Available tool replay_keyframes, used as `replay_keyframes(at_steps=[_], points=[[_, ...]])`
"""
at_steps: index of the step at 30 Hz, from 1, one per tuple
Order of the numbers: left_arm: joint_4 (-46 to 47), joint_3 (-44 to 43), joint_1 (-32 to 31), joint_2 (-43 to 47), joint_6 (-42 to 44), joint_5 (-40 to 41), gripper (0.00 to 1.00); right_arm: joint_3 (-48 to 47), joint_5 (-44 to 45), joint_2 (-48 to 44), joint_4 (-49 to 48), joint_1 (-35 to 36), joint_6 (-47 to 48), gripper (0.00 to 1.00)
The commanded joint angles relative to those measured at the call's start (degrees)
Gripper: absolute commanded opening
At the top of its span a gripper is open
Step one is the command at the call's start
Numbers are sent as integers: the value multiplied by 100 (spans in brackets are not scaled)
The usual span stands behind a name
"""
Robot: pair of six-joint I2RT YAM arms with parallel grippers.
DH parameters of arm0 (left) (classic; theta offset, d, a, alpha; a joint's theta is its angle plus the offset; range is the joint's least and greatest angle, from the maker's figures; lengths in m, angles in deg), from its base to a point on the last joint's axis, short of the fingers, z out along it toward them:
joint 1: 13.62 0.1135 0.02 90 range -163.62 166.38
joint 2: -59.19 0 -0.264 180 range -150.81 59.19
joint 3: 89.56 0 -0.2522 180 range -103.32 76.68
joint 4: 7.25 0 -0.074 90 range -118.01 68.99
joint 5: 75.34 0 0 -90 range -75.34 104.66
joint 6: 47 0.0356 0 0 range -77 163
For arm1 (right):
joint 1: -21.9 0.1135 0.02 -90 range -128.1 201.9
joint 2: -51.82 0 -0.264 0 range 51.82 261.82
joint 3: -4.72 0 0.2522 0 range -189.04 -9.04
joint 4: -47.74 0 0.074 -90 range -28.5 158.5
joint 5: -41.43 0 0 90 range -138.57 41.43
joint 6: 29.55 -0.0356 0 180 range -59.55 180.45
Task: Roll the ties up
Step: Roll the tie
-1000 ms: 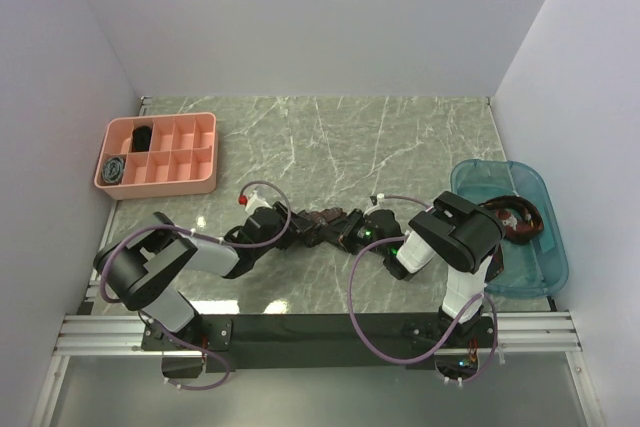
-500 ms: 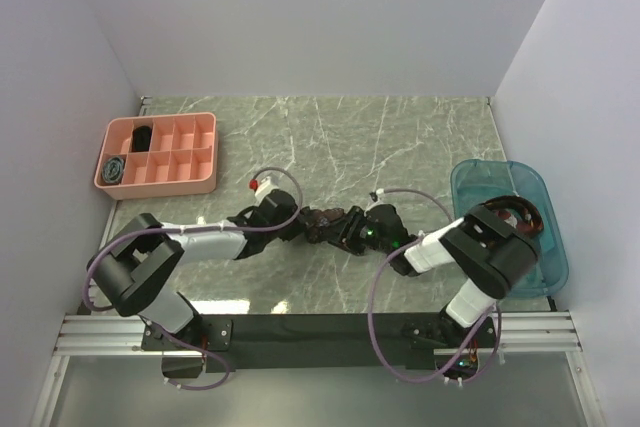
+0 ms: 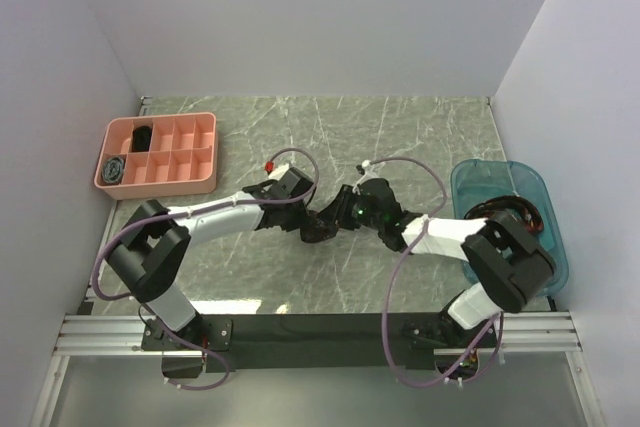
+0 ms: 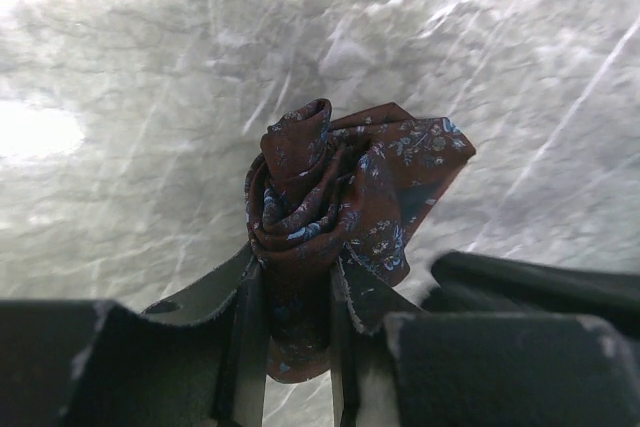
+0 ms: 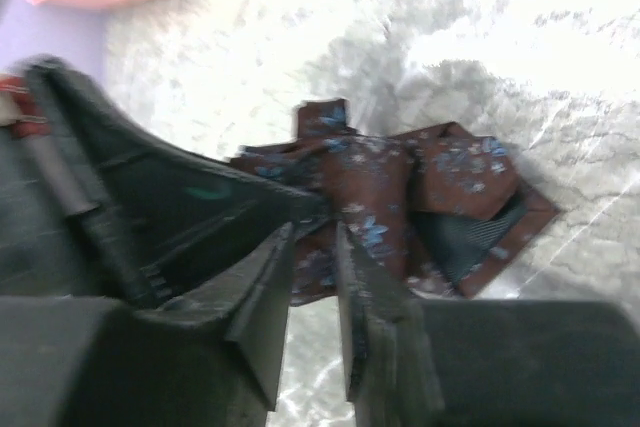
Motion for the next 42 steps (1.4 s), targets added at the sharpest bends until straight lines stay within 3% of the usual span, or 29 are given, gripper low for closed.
replay_keyframes(at_steps=[1,4,11,18,23,31,37,40,42], points=[[-1359,-311,-20,-191,463,158,19,-238,-281,451,142,-29,334,29],[-1614,-487,-20,-191,603,228,20,-248,-448,733,-33,-20,316,21],[-1799,-742,-20,-375,832,53,23,-283,-703,1270,-421,120,176,14],[-1834,-944,-20,-314,815,-44,43,-318,-765,1621,-517,410,70,8],[-1791,-1111,-20,-270,762,-263,48,-344,-835,1771,-614,472,-53,7],[-1316,-865,-11,-50,499,-729,44,-414,-897,1938,-685,472,-123,6],[-1263,-716,32,-147,384,-660,16,-406,-801,1816,-667,481,112,6],[-1167,-313,94,28,279,-607,16,-432,-643,1517,-386,481,368,6],[-965,-58,164,248,174,-650,25,-423,-581,1368,-394,490,395,7]])
